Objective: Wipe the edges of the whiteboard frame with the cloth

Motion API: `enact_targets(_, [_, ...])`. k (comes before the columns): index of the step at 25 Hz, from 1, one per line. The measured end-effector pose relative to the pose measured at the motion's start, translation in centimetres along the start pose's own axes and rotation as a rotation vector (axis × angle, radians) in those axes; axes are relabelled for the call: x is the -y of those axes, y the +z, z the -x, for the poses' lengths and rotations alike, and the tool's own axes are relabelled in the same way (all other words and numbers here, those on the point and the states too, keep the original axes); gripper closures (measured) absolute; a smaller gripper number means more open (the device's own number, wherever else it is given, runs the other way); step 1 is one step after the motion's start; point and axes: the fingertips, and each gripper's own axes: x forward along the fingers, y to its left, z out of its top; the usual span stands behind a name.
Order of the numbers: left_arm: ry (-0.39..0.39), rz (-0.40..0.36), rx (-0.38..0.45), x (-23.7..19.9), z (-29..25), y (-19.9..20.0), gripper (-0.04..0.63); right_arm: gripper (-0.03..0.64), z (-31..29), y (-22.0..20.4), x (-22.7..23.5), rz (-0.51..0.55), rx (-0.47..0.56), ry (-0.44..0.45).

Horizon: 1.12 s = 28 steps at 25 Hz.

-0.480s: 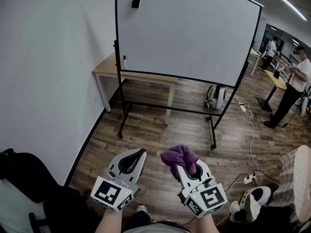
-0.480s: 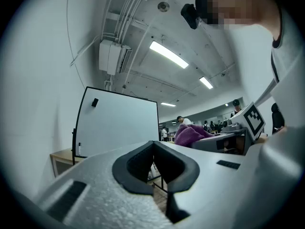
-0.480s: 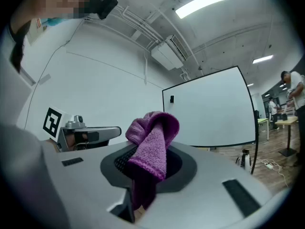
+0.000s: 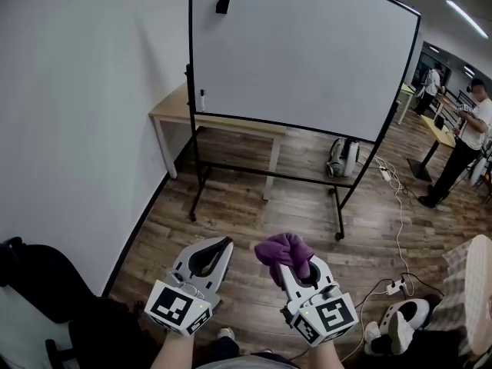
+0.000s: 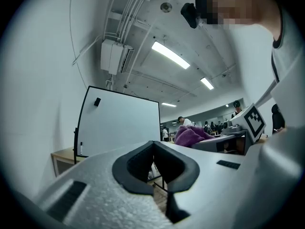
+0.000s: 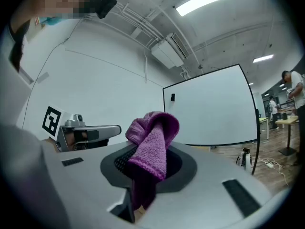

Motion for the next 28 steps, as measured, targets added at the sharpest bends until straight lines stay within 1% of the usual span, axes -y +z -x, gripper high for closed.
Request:
enact_targets(10, [-0.003,-0.016,0.0,-4.3,0.4,-0.4,0.578,0.551,-3.9,-0.4,-1.3,-0.005,0.013,0.003])
enact_targets(19, [-0.024,-0.027,0.018,-8.2,1.3,-0.2,0.578,0.551,-7.2,-0.7,-3.0,-0.027,0.027,-0.034])
enact_targets(21, [-0.028,-0.027,0.023,-8.9,1.0,-0.3,0.578,0.551,-7.6,-0.9,-3.0,-0.027,0.023,-0.043])
enact_targets(25, [-0.035,-0.052,0.018,-9.5,-0.2,-0.4,0.578,0.551,-8.6,-0.7,-2.2,-0.019,0.013,-0.053])
enact_targets(28, [-0.045,-0.046,0.015,-10.3,-1.3,-0.7,0.578,0.551,-10.0,-0.8,-1.4,-0.02,0.014,-0.054])
